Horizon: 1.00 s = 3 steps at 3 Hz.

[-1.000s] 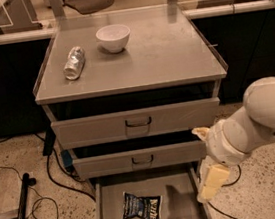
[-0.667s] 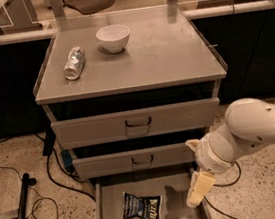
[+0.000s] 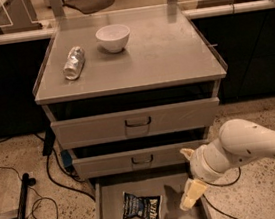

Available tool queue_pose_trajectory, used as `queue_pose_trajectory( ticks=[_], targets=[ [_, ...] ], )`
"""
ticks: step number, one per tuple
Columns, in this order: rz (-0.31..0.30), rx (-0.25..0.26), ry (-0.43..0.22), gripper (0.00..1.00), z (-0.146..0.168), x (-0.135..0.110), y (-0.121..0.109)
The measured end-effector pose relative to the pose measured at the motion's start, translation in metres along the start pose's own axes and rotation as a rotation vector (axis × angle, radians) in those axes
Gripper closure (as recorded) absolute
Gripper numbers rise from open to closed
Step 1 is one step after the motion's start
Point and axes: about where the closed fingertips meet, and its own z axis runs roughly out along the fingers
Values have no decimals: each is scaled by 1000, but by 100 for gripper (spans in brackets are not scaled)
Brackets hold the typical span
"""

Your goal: Pick blue chip bag from bottom drawer and place on counter

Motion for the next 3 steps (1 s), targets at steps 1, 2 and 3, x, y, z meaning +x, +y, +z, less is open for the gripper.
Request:
queue_pose_trajectory(
  ticks=[1, 2, 3],
  targets=[
    [-29, -62, -34, 0, 46, 18, -1],
    [-29, -62, -34, 0, 46, 18, -1],
    [-4, -72, -9, 0, 63, 22, -1]
  ],
)
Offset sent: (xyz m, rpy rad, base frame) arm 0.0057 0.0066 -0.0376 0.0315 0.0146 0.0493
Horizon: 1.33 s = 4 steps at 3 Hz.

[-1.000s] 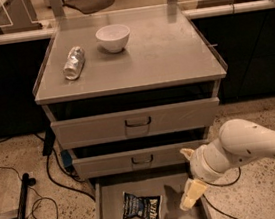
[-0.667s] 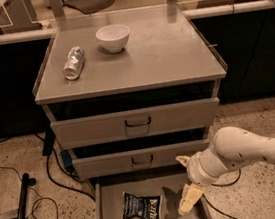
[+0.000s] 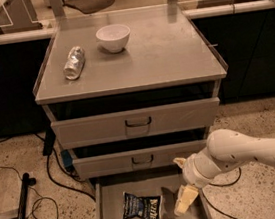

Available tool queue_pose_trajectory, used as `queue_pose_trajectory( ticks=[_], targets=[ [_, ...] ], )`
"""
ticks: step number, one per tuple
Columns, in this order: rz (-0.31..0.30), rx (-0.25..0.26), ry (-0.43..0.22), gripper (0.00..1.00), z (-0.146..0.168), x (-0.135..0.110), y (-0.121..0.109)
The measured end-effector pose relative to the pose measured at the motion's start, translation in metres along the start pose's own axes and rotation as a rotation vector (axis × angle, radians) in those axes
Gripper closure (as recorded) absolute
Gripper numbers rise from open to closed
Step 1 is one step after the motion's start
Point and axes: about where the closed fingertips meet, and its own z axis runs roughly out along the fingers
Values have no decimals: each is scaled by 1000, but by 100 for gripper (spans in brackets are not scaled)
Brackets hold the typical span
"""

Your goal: Pick blue chip bag from bottom drawer and place on counter

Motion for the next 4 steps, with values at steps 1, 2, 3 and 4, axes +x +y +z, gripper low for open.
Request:
queue_pose_trajectory(
  ticks=[1, 2, 3, 4],
  targets=[
    [56, -28, 20, 0, 53, 19, -20],
    [80, -32, 9, 0, 102, 39, -35],
    [66, -20, -28, 0, 133, 52, -44],
    [45, -35, -223, 0, 156, 63, -51]
  ],
)
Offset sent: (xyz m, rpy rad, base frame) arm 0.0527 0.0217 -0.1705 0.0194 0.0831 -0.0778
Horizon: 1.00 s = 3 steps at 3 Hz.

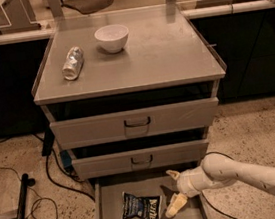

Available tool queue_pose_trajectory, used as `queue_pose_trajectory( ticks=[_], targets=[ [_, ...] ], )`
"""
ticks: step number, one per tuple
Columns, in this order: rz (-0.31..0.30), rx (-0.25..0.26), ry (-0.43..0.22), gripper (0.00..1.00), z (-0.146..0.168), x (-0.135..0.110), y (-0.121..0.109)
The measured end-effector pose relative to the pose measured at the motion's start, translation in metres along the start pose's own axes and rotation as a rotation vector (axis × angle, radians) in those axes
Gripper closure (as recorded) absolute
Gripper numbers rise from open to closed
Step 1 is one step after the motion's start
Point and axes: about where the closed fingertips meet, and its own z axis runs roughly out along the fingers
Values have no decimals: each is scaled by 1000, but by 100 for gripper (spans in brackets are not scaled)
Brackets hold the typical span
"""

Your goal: Pick blue chip bag from bottom drawer and place on counter

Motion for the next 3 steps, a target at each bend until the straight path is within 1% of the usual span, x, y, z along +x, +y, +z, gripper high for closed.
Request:
queue_pose_trajectory(
  ticks=[1, 2, 3],
  targets=[
    [-42, -39, -183, 0, 2, 5, -7],
    [-108, -101, -301, 0, 0, 4, -9],
    [-125, -133, -308, 0, -2, 2, -2]
  ],
)
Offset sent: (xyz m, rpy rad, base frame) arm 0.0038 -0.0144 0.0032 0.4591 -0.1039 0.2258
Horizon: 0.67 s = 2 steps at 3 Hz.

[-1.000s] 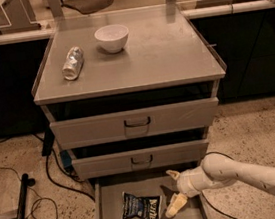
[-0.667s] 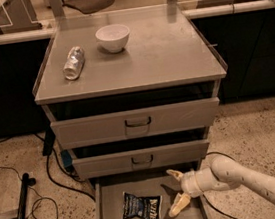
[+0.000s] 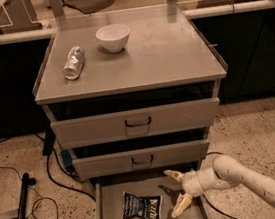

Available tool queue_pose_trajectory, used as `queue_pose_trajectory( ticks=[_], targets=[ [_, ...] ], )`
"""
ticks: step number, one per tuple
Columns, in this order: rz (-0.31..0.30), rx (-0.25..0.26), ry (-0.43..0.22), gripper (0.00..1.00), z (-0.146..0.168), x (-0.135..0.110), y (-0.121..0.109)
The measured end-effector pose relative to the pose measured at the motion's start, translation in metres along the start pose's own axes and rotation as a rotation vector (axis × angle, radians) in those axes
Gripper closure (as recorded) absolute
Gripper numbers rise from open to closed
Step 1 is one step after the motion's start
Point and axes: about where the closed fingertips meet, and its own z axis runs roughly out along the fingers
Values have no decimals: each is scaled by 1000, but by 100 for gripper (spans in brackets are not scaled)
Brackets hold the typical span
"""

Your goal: Pick blue chip bag from bottom drawer and place on counter

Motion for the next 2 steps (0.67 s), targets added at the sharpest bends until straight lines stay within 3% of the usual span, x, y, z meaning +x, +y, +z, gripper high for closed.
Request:
queue_pose_trajectory(
  ticks=[1, 2],
  targets=[
    [-3, 0, 18, 0, 5, -1, 4],
    [14, -7, 52, 0, 35, 17, 23]
  ],
)
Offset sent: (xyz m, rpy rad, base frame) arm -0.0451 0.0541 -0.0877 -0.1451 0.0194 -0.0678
